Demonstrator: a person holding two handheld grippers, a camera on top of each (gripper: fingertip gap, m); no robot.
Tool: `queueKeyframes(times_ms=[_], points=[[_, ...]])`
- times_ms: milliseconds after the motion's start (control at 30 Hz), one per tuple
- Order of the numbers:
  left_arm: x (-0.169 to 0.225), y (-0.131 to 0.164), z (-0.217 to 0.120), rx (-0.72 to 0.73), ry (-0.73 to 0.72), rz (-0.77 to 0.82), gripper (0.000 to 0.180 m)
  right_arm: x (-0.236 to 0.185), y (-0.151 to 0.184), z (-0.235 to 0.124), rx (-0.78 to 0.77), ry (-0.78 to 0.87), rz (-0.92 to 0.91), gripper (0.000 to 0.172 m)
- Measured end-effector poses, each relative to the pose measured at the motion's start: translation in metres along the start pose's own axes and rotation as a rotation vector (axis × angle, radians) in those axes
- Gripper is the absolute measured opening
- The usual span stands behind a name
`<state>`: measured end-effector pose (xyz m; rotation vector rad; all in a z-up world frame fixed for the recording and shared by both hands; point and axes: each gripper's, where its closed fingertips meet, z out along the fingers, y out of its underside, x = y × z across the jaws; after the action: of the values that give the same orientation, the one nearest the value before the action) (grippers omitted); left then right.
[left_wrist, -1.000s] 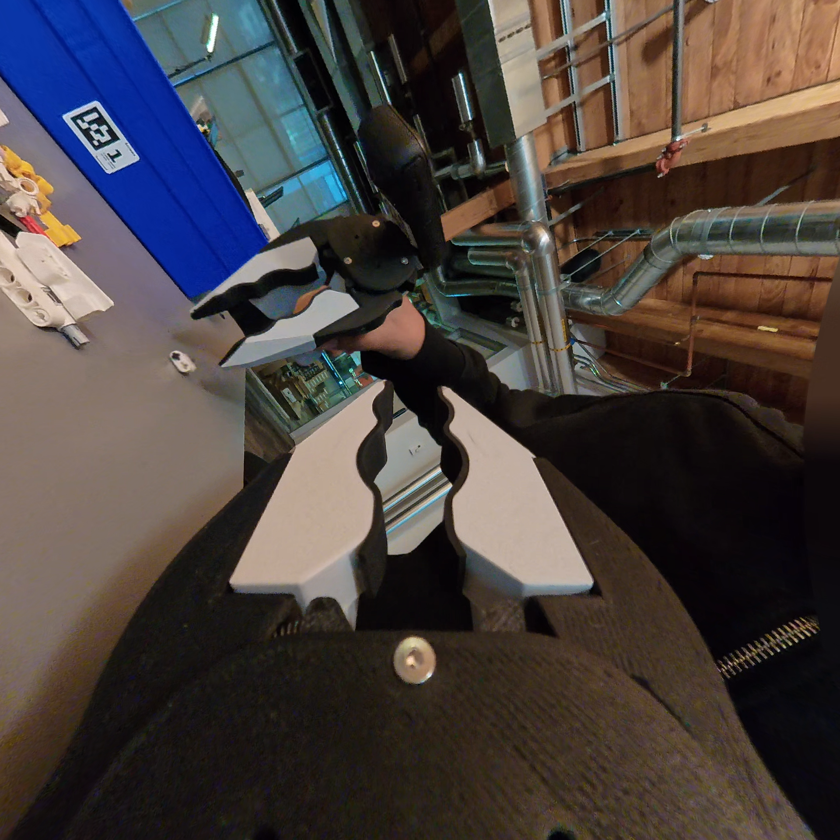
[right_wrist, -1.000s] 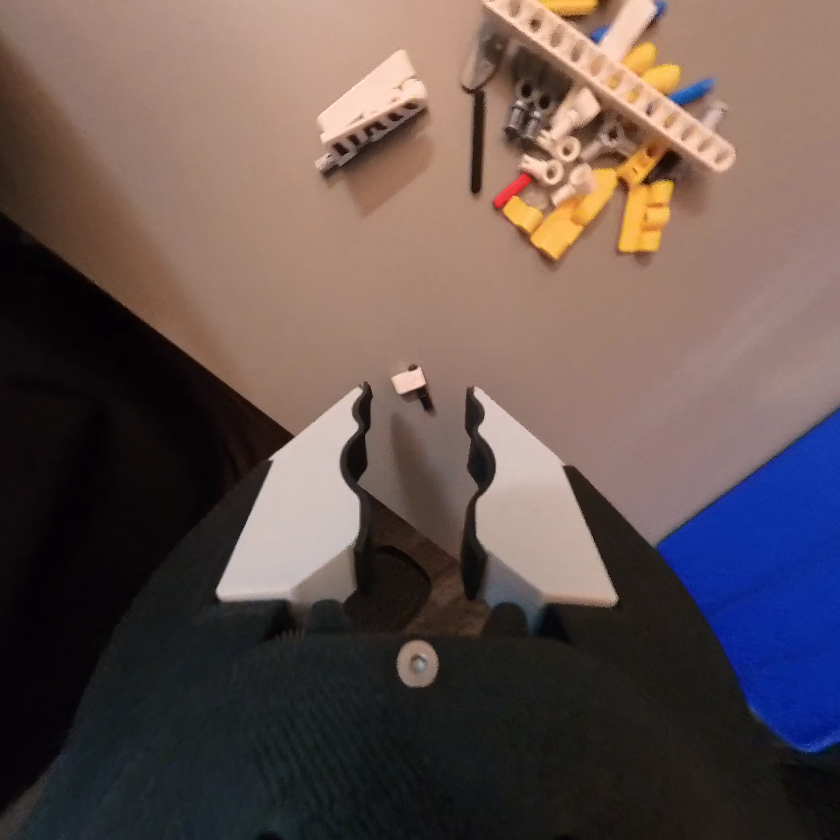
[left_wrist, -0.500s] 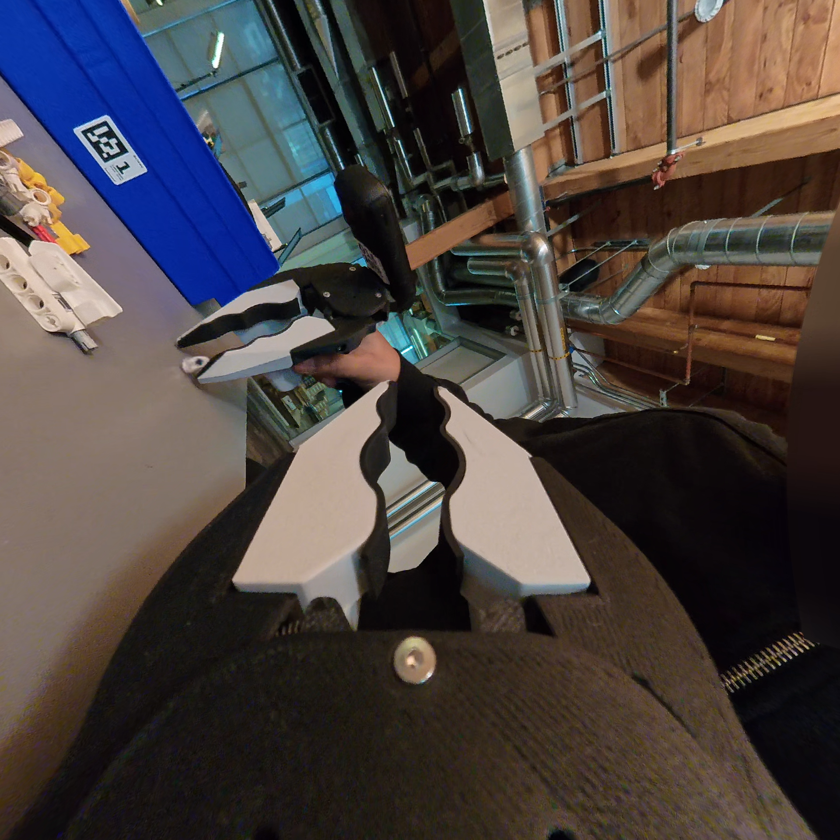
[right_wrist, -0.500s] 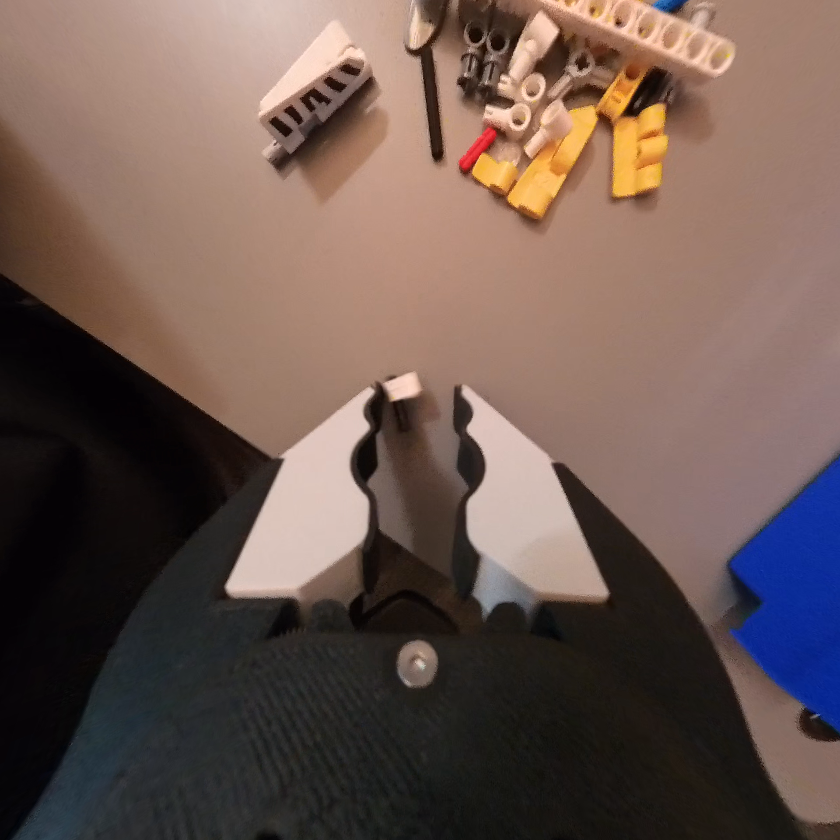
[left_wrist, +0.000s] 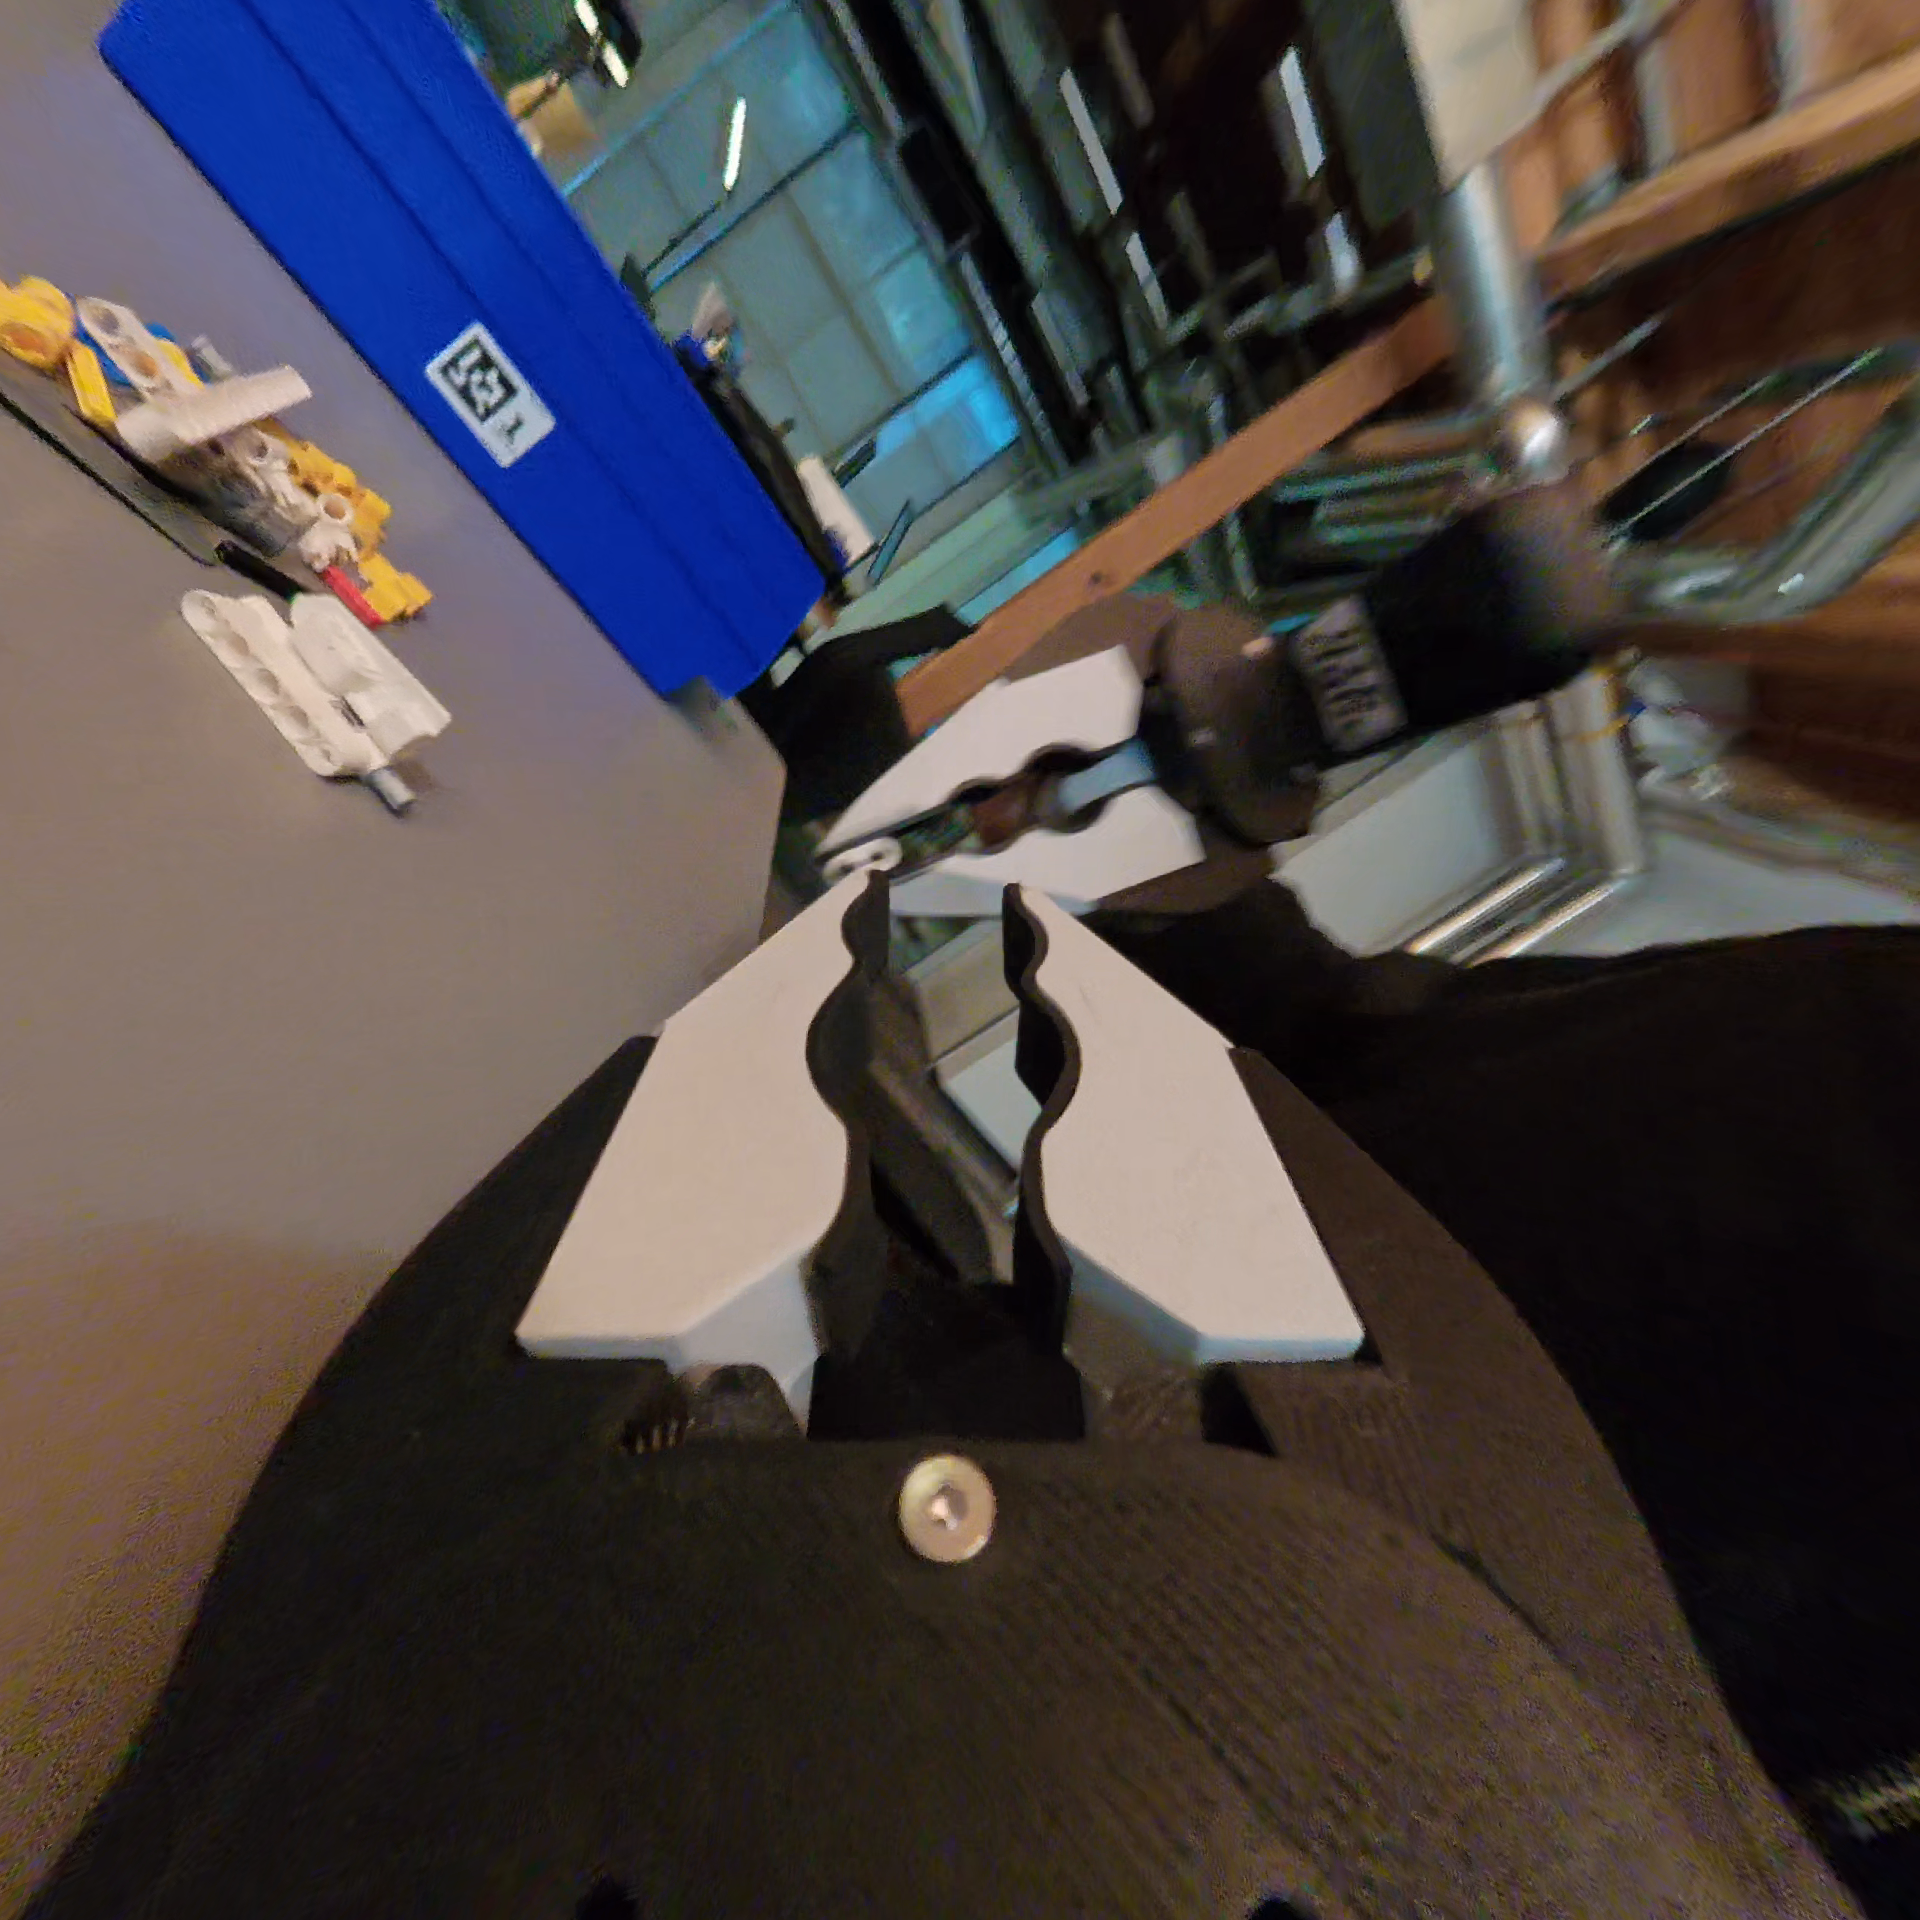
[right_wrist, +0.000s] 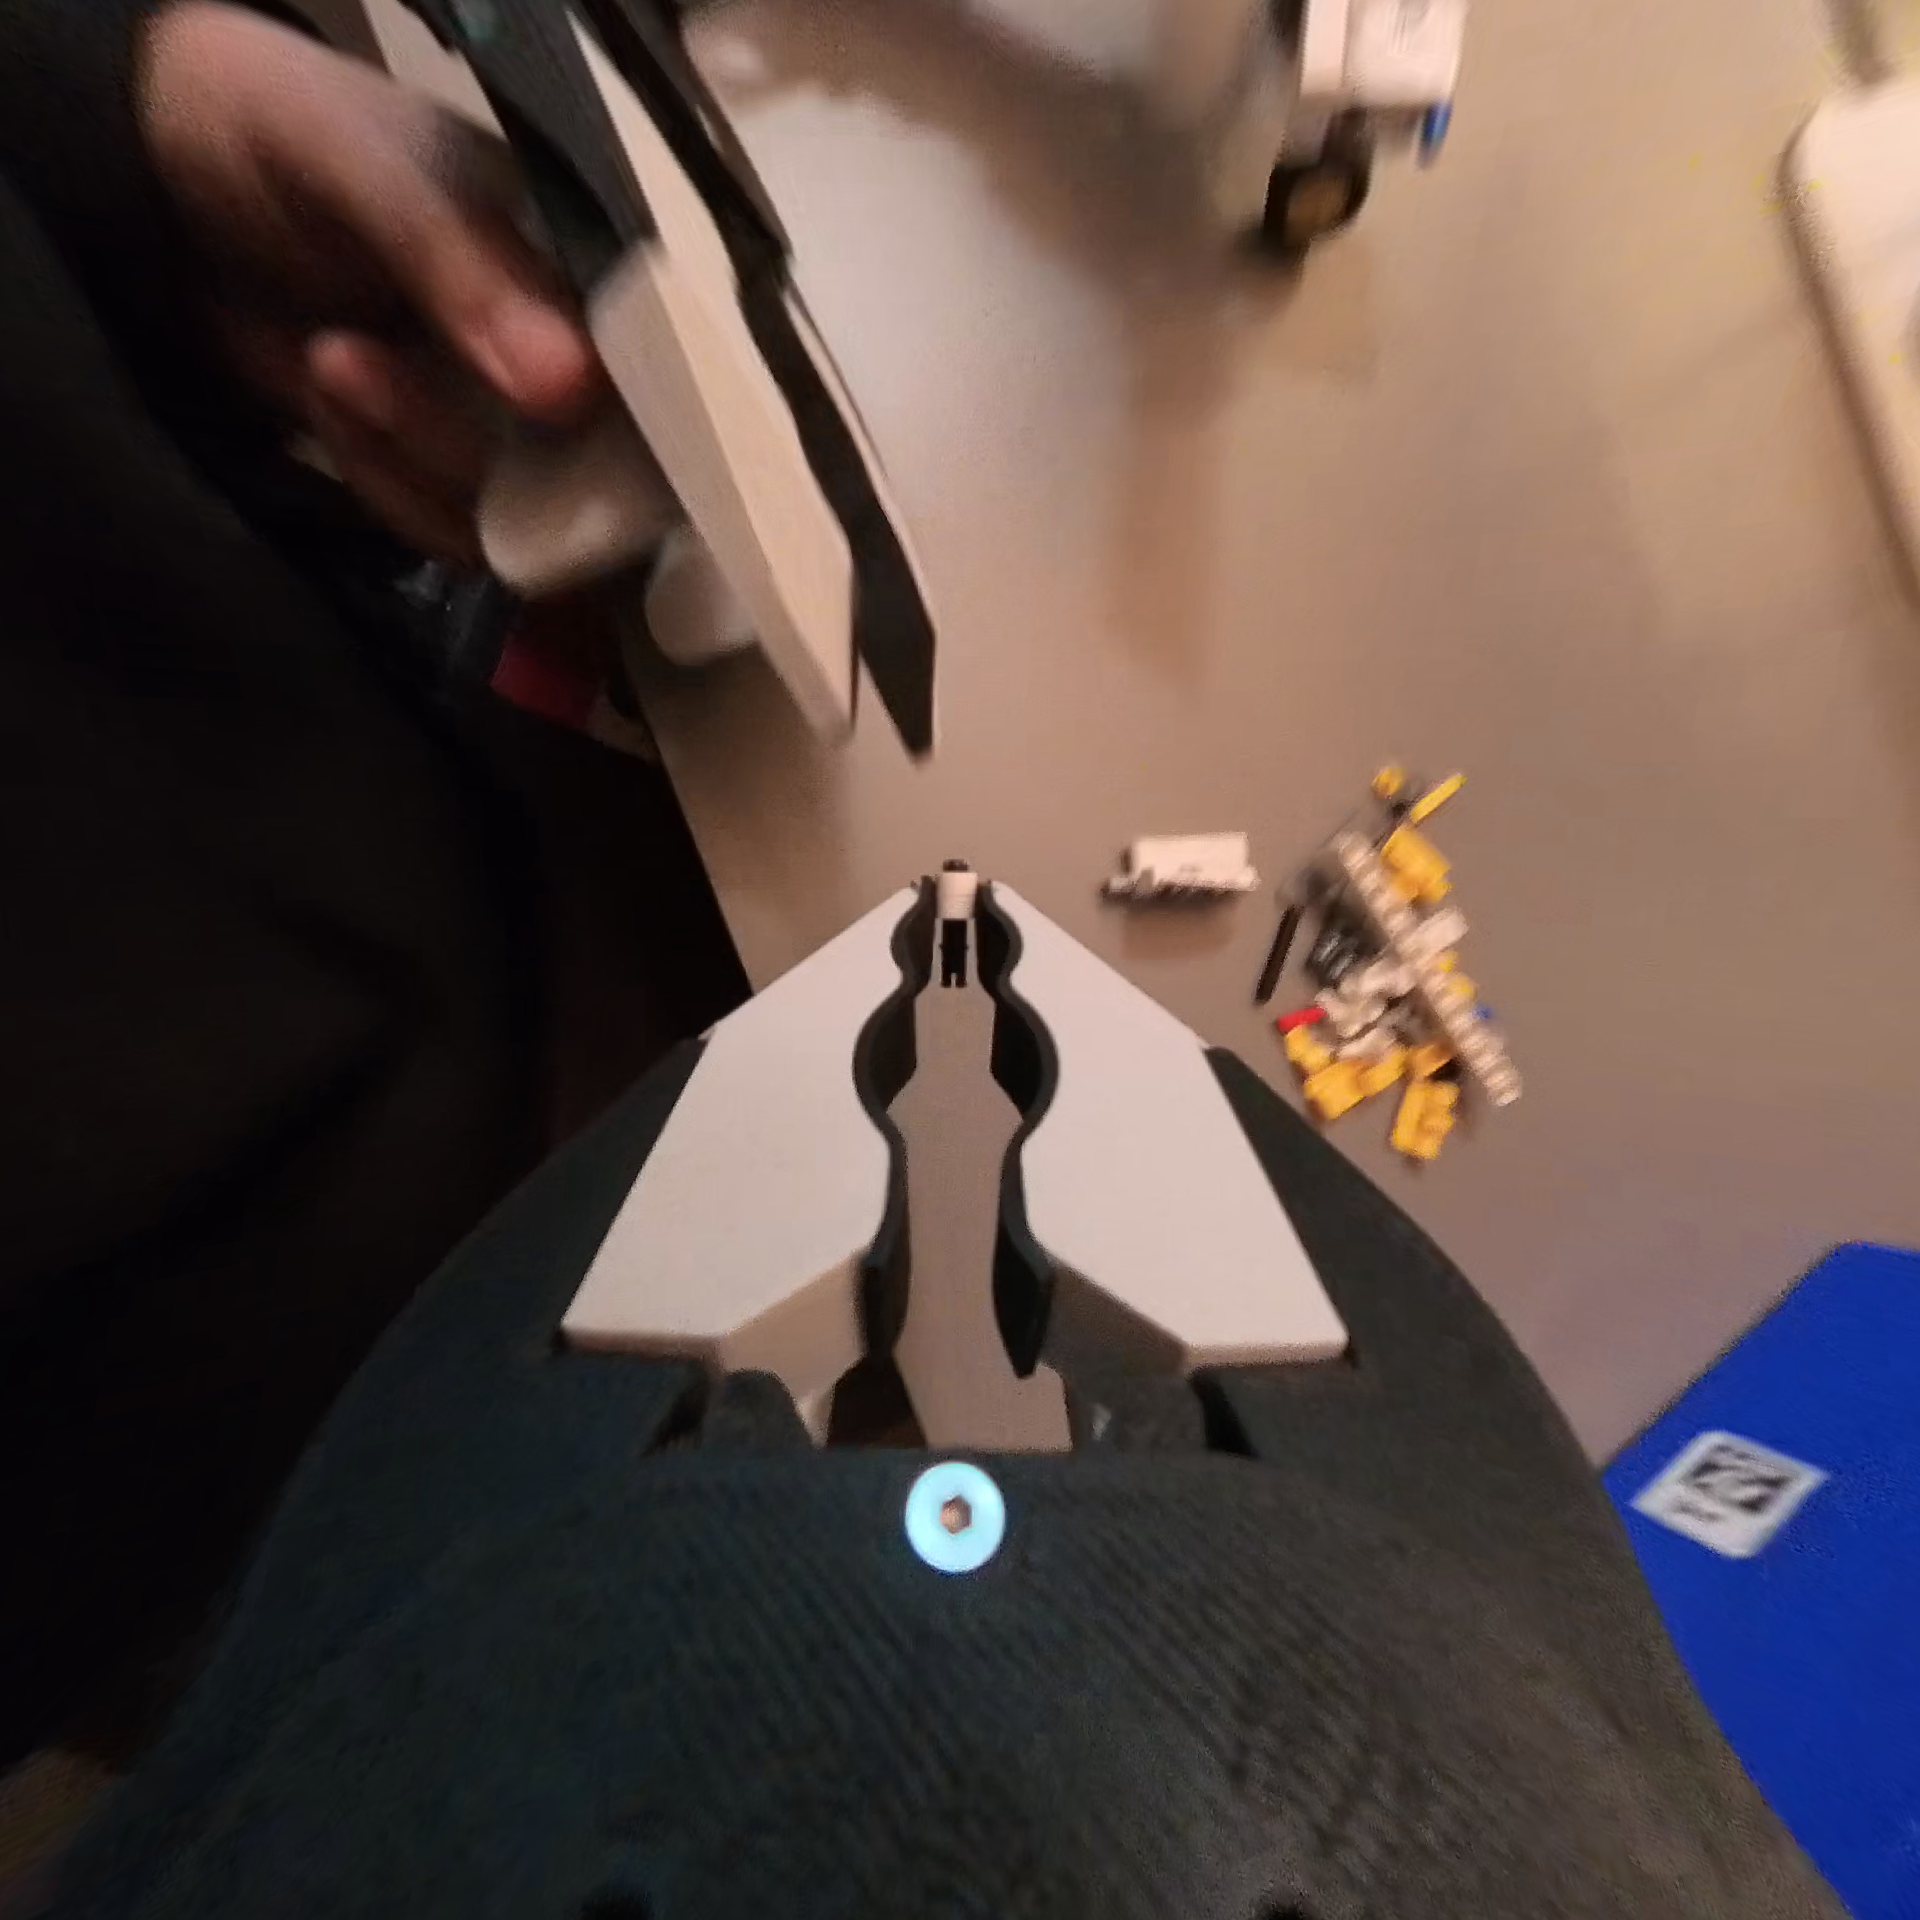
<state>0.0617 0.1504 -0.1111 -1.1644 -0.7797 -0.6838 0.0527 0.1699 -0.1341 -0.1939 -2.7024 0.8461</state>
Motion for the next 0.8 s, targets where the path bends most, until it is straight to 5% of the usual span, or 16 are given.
queueKeyframes(times_ms=[100, 233, 800], points=[[0.002, 0.017, 0.009, -0.081, -0.019, 0.049, 0.027, -0.005, -0.023, -0.014, 0.067, 0.086, -0.130, 0.005], [0.020, 0.011, 0.013, 0.012, 0.128, -0.077, 0.037, -0.013, -0.030, -0.018, 0.086, 0.147, -0.224, 0.005], [0.026, 0.013, 0.013, 0.028, 0.084, 0.030, 0.012, -0.021, -0.034, -0.020, 0.091, 0.286, -0.375, 0.007]])
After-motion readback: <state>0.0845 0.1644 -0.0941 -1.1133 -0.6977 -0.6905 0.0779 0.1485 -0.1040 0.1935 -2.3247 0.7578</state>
